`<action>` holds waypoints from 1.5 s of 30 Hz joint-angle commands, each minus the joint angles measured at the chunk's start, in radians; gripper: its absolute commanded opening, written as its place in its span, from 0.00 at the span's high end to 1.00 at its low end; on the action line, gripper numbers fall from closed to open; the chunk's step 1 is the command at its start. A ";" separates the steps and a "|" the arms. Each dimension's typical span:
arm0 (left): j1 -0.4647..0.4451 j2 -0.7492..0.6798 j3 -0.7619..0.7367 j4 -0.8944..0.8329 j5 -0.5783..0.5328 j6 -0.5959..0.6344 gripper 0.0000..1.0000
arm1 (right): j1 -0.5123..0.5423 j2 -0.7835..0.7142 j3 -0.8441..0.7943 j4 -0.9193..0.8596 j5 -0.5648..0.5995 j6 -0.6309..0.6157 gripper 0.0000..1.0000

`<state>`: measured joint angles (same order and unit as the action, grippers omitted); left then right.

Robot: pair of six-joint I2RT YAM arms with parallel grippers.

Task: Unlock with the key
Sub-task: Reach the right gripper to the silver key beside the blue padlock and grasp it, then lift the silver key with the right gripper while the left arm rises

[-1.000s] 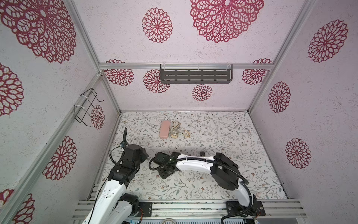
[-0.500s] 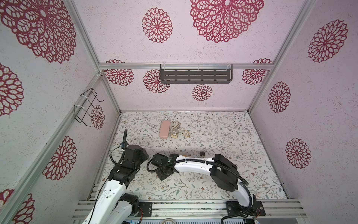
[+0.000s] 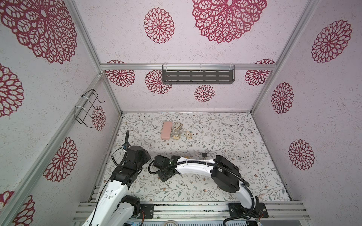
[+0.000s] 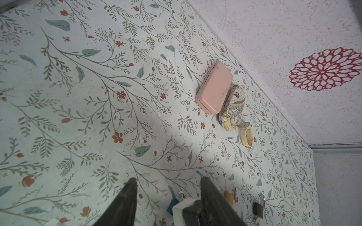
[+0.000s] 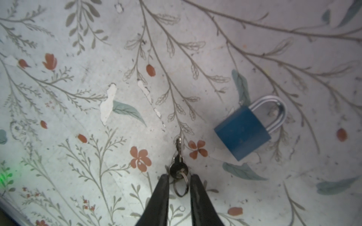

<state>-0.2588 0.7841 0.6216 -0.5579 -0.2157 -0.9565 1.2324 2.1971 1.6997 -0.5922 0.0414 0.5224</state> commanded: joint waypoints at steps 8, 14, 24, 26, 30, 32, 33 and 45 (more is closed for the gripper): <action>0.011 0.010 -0.014 0.037 0.030 -0.032 0.45 | -0.005 -0.014 -0.001 0.022 0.060 -0.038 0.90; 0.011 0.006 -0.015 0.038 0.047 -0.043 0.45 | -0.010 -0.066 -0.074 0.099 0.074 -0.041 0.95; 0.010 -0.032 -0.005 0.029 0.064 -0.067 0.45 | -0.018 -0.200 -0.228 0.246 0.087 -0.058 1.00; 0.012 -0.039 -0.006 0.034 0.075 -0.076 0.44 | -0.049 -0.235 -0.269 0.281 0.079 -0.055 1.00; 0.009 -0.040 -0.007 0.052 0.120 -0.085 0.44 | -0.064 -0.325 -0.361 0.365 0.064 -0.054 1.00; 0.009 -0.039 -0.015 0.082 0.157 -0.079 0.44 | -0.076 -0.370 -0.399 0.402 0.042 -0.053 1.00; 0.007 -0.035 -0.023 0.117 0.182 -0.070 0.44 | -0.082 -0.394 -0.418 0.417 0.035 -0.053 1.00; -0.146 0.047 -0.045 0.395 0.292 -0.025 0.45 | -0.175 -0.609 -0.580 0.540 -0.028 -0.019 1.00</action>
<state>-0.3714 0.8097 0.5880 -0.2962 0.0395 -0.9989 1.0744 1.6505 1.1374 -0.1135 0.0380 0.4904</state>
